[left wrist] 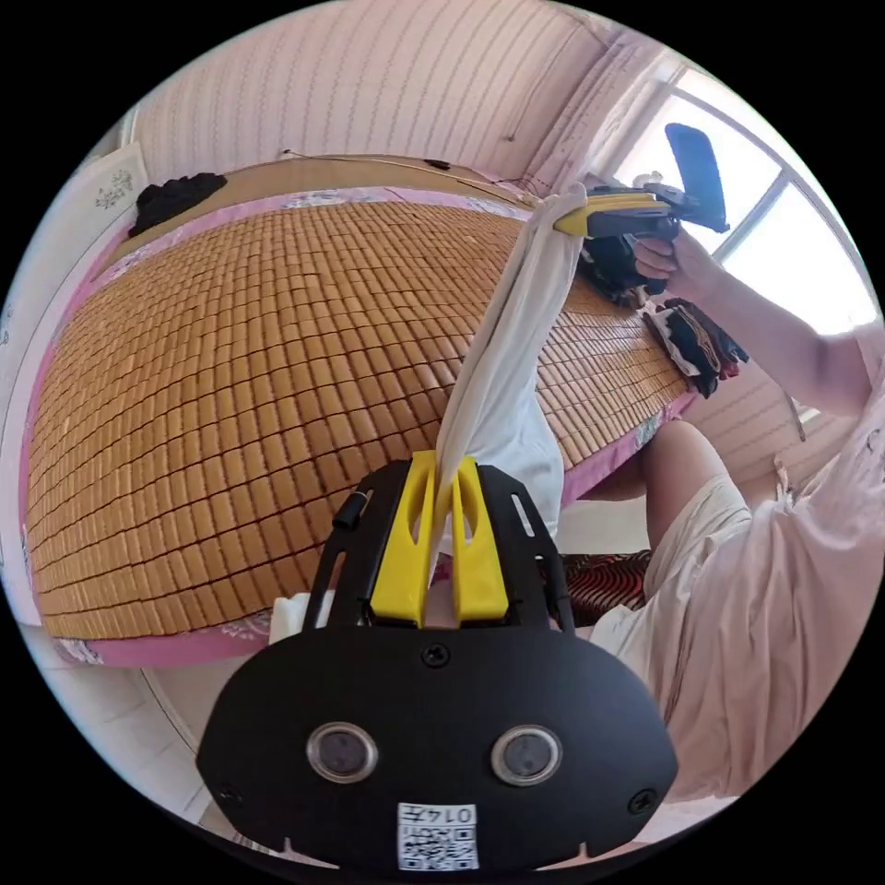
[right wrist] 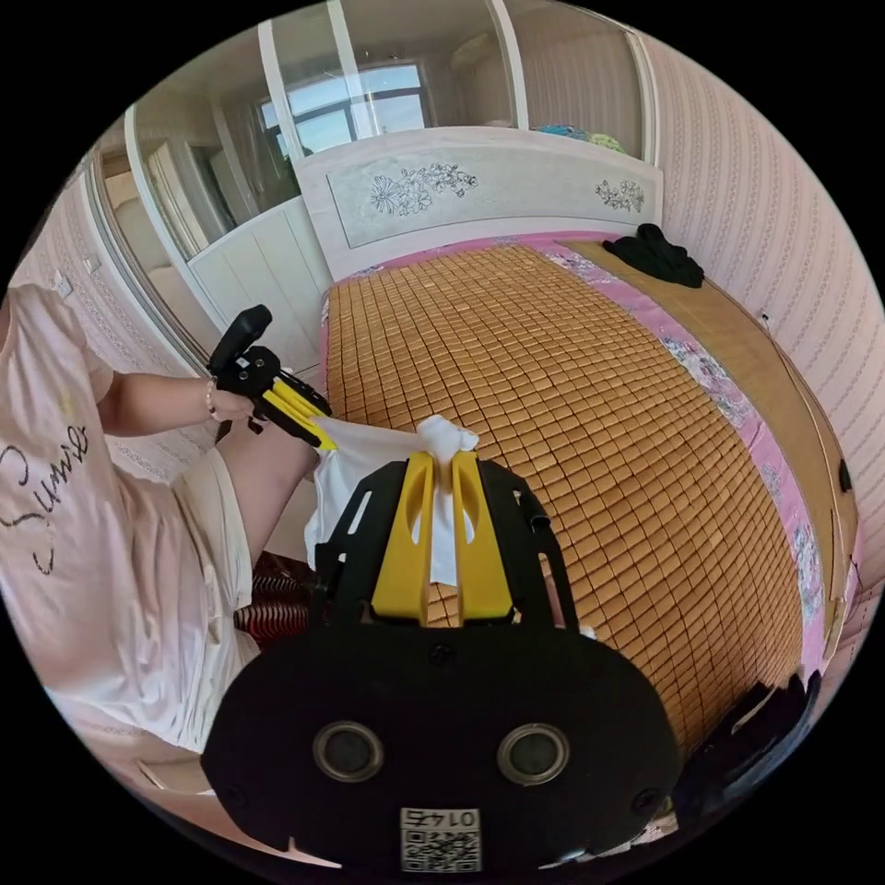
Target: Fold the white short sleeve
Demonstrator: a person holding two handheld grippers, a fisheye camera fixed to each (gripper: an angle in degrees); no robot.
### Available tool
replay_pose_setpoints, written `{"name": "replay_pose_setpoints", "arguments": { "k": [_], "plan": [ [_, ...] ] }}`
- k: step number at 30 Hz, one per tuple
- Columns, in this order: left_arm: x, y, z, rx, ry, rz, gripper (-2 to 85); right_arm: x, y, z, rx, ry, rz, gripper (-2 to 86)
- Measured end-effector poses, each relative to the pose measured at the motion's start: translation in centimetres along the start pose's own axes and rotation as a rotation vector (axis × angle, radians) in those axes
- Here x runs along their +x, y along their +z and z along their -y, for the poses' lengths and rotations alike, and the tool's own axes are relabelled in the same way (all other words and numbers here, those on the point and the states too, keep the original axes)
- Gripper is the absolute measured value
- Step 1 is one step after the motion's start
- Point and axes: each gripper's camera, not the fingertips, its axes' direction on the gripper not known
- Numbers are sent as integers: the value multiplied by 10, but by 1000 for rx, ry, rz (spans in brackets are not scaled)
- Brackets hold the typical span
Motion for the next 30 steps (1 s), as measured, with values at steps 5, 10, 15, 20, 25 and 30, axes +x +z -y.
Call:
{"name": "replay_pose_setpoints", "arguments": {
  "k": [5, 10, 15, 20, 25, 30],
  "plan": [
    [-117, -39, -36, 7, -259, 212, 6, -8, 124, 157, -107, -130, 39, 18],
    [-233, -64, -75, -56, -397, 320, 14, -42, 260, 294, -218, -260, 29, 17],
    [-339, -96, -117, -81, -602, 487, 55, -76, 385, 427, -245, -204, 96, 36],
    [-374, -150, -160, 41, -848, 652, 103, -77, 426, 494, -71, 137, 228, 52],
    [-289, -159, -190, 147, -816, 675, 107, -88, 397, 384, -130, -159, 121, 56],
    [-133, -113, -167, 194, -537, 568, 71, -76, 313, 164, -257, -14, 0, 54]
  ]
}}
